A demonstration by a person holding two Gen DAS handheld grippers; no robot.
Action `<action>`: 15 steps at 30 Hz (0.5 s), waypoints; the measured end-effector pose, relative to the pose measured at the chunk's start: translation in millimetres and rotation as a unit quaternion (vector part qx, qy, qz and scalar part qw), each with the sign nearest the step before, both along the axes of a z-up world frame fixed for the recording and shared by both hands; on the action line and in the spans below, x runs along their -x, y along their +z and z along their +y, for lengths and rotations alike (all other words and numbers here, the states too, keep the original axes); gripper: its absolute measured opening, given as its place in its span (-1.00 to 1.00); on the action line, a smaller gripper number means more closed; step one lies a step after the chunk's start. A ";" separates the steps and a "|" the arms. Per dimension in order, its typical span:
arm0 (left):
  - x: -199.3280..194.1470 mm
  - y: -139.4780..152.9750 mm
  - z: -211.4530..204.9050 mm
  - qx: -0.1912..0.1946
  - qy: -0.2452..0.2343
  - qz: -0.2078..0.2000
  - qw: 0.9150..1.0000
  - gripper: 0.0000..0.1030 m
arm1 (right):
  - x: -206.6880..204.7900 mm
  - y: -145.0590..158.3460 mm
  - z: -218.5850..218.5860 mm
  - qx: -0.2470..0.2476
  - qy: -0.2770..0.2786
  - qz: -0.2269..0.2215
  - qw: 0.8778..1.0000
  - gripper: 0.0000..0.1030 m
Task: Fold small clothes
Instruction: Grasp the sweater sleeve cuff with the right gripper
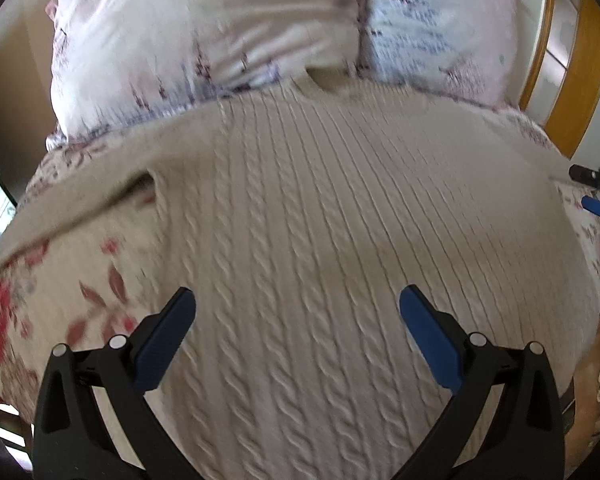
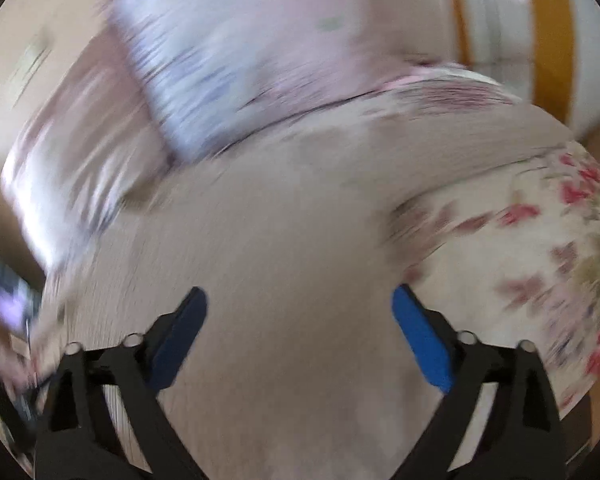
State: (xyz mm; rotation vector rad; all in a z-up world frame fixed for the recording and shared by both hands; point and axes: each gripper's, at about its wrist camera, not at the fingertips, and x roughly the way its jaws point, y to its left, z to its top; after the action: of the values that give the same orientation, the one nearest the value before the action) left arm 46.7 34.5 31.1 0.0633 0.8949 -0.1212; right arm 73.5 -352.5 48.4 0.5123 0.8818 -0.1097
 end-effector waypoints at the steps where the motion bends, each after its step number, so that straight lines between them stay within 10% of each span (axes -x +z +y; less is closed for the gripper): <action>1: -6.7 3.9 3.7 -0.004 0.002 -0.005 1.000 0.97 | -9.3 -1.7 -21.0 -0.026 -0.030 0.010 0.999 0.65; 15: -67.3 24.7 28.3 0.047 0.015 0.012 0.999 0.97 | -47.5 -51.1 -128.8 -0.155 -0.195 0.051 0.967 0.00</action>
State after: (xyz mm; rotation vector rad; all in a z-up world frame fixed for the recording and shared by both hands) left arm 114.0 62.8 55.9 -0.0390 0.9131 -0.1351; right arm 121.0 -481.3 -2.7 0.9779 0.8947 -0.3643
